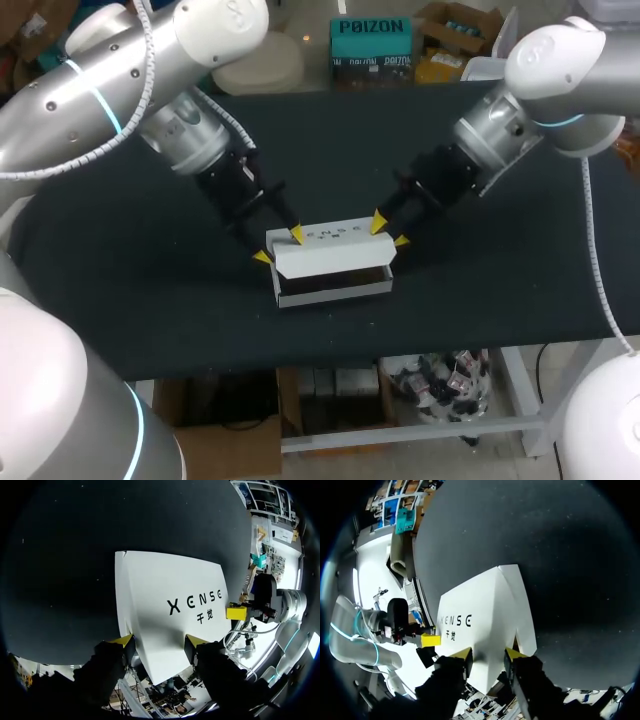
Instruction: Assemble the packaging by folding the flat box into shape, placing the metal phone stand inside, and closing the box properly
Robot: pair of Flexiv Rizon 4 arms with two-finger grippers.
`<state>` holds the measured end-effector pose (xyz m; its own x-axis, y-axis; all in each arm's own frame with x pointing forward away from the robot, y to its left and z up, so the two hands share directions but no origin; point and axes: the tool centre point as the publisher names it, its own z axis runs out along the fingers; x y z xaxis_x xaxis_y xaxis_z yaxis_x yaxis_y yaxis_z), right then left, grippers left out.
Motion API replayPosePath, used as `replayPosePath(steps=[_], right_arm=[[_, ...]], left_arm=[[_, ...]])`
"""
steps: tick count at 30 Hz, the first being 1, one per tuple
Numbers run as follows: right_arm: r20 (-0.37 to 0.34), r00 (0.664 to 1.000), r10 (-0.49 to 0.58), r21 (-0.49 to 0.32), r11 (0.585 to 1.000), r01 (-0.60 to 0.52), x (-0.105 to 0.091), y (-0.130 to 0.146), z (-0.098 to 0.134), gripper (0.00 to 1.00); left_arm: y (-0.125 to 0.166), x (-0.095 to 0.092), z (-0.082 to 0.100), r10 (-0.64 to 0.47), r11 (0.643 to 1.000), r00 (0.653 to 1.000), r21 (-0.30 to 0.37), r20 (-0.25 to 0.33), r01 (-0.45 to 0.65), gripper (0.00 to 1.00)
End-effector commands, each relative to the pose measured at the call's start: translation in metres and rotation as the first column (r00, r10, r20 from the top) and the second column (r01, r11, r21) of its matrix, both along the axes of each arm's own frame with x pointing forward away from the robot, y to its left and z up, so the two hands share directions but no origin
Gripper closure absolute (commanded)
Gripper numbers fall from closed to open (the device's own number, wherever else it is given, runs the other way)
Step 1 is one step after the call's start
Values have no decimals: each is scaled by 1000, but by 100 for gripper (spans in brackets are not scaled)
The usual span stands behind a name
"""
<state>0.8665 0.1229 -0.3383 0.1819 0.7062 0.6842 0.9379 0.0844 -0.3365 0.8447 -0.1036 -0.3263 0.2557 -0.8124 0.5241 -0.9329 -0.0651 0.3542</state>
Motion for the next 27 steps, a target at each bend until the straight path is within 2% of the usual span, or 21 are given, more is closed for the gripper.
replayPosePath(steps=[1,18,27], right_arm=[[-8,1000,5,-1,1000,-5,2,5,2,58],[-22,1000,6,0,1000,-6,6,7,3,58],[-25,1000,7,1,1000,-7,6,7,3,56]], left_arm=[[-5,7,0,-7,1000,1000,-9,-13,7,36],[1,16,0,1,999,999,-32,-48,-2,38],[3,16,0,1,999,999,-36,-45,-2,38]])
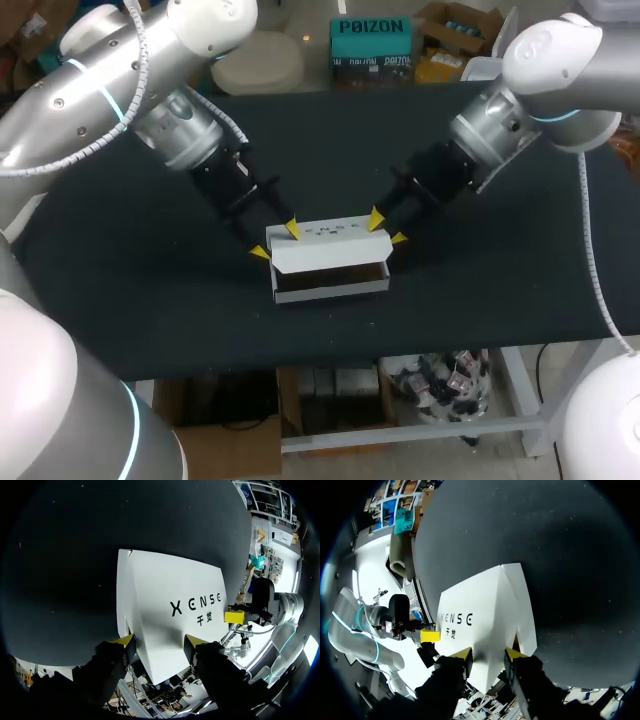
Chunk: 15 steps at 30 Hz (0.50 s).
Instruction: Assemble the packaging by folding the flat box into shape, placing the metal phone stand inside, and closing the box properly
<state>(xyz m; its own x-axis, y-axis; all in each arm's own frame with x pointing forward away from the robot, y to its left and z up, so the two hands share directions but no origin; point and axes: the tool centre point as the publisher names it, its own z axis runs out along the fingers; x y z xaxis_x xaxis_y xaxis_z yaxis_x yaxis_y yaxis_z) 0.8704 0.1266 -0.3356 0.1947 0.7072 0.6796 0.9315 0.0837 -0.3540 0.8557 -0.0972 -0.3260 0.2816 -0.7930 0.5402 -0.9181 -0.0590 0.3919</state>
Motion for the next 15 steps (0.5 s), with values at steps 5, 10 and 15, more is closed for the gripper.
replayPosePath(steps=[5,10,15], right_arm=[[-5,1000,7,3,1000,-7,2,3,0,57],[-5,1000,7,3,1000,-7,2,3,0,58],[-5,1000,7,3,1000,-7,2,3,0,59]], left_arm=[[-3,3,-3,-10,1000,1000,-1,0,10,37],[-5,2,-4,-11,1000,1000,3,2,11,36],[-5,1,-4,-10,1000,1000,5,3,10,29]])
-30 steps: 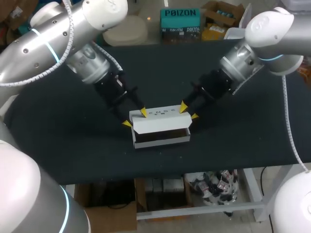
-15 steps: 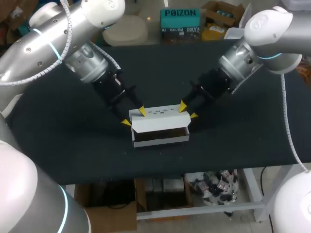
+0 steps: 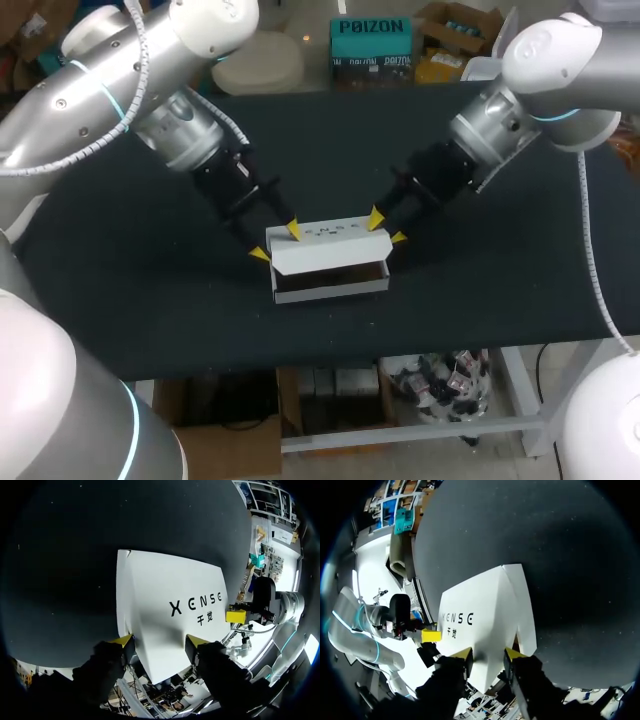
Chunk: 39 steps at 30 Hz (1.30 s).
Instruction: Assemble the packaging by folding the flat box into shape, placing the metal phone stand inside, and closing the box properly
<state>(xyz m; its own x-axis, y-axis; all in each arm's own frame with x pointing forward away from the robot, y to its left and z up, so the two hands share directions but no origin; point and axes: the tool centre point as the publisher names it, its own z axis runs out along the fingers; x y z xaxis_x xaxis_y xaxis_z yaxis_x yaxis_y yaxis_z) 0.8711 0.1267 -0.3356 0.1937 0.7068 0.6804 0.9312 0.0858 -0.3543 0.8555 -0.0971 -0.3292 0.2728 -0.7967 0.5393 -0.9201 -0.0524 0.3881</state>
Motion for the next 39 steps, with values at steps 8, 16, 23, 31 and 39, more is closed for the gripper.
replayPosePath(steps=[8,16,23,31,39], right_arm=[[-4,1000,5,2,1000,-5,1,3,0,59],[-4,1000,5,2,1000,-5,1,3,0,61],[-4,1000,5,2,1000,-5,1,3,0,61],[-4,1000,5,2,1000,-5,1,3,0,61],[-4,1000,5,2,1000,-5,1,3,0,62]], left_arm=[[-5,2,-1,-1,1000,1000,2,-1,1,20],[-5,2,-1,-1,1000,1000,2,-1,1,25],[-5,2,-1,-1,1000,1000,2,-1,1,29],[-5,2,-1,-1,1000,1000,2,-1,1,39],[-5,2,-1,-1,1000,1000,2,-1,1,32]])
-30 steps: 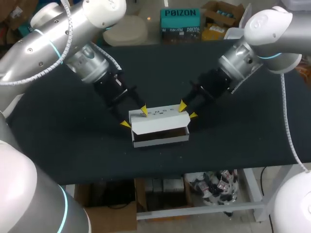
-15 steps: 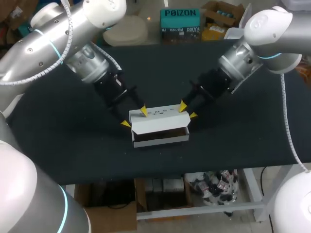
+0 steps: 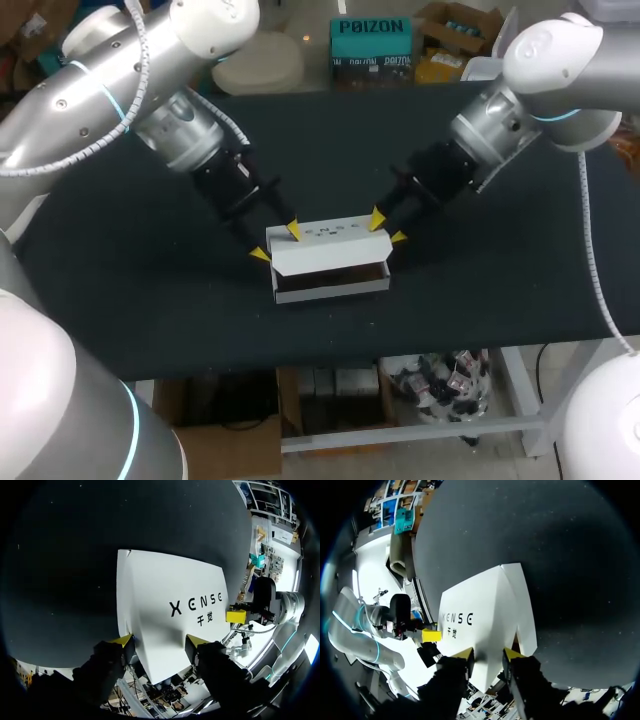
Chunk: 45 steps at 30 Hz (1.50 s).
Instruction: Assemble the packaging by folding the flat box into shape, placing the metal phone stand inside, and closing the box properly
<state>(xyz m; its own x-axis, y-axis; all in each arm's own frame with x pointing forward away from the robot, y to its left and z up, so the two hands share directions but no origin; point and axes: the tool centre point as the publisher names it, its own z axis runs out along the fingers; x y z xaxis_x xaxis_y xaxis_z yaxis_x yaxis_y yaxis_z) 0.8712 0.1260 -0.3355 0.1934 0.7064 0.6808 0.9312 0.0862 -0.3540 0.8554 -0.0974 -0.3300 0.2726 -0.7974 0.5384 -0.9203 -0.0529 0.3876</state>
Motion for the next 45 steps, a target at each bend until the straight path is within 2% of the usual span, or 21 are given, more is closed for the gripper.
replayPosePath(steps=[1,30,45], right_arm=[[-4,1000,5,1,1000,-5,1,3,0,63],[-15,1000,5,7,1000,-5,2,3,0,59],[-62,998,20,28,999,-18,4,3,1,58]], left_arm=[[-5,2,0,-1,1000,1000,1,-1,1,32],[-6,2,1,-1,1000,1000,12,-11,1,27],[-5,2,2,-2,1000,999,7,-44,2,31]])
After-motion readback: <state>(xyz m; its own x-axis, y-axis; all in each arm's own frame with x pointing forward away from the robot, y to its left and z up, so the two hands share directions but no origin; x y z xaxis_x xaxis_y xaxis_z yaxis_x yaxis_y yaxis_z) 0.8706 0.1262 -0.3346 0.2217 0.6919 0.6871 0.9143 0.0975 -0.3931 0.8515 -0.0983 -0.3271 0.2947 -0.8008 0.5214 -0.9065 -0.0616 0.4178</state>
